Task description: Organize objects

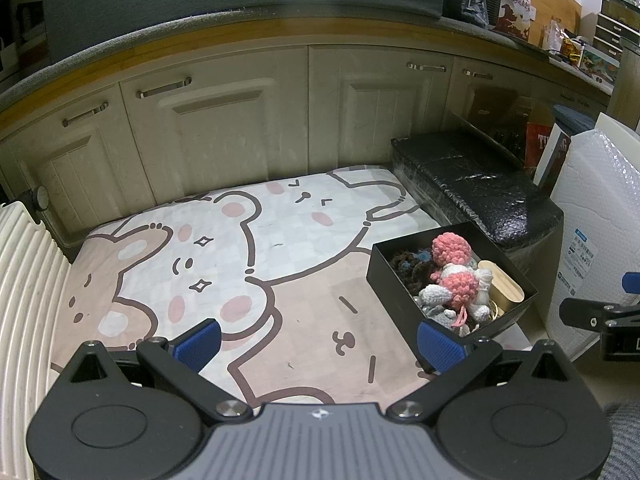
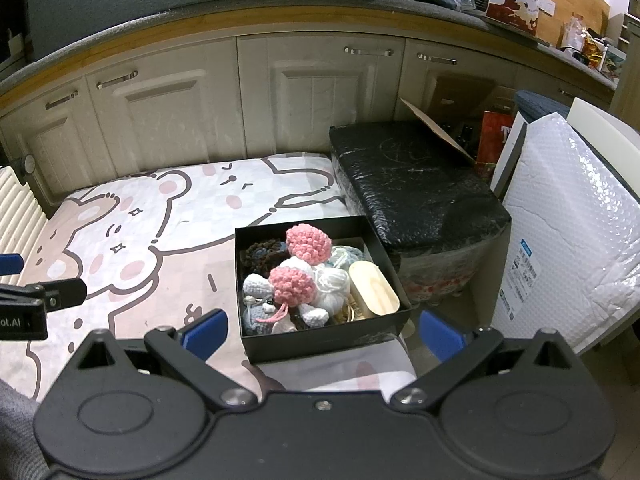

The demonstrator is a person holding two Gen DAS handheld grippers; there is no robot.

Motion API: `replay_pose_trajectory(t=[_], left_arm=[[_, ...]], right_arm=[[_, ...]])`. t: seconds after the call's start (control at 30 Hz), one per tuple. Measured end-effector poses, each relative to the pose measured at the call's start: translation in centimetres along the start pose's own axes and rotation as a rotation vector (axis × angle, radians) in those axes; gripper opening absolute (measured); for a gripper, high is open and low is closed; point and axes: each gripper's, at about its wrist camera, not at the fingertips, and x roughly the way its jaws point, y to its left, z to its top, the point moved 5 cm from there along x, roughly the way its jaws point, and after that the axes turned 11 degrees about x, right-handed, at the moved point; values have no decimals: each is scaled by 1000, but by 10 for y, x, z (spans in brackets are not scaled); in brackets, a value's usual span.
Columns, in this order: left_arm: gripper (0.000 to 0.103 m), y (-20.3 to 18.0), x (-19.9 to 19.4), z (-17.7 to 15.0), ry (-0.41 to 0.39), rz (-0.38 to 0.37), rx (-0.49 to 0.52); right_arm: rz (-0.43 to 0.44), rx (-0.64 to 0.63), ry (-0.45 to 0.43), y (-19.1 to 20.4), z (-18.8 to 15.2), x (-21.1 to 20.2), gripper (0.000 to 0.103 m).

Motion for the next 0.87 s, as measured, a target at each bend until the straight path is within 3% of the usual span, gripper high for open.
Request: replay_pose_trajectory(t=[0.87], left_arm=[[103,-1,0,0,-5,-16,14]], right_arm=[[1,4,1,1,0,0,103]])
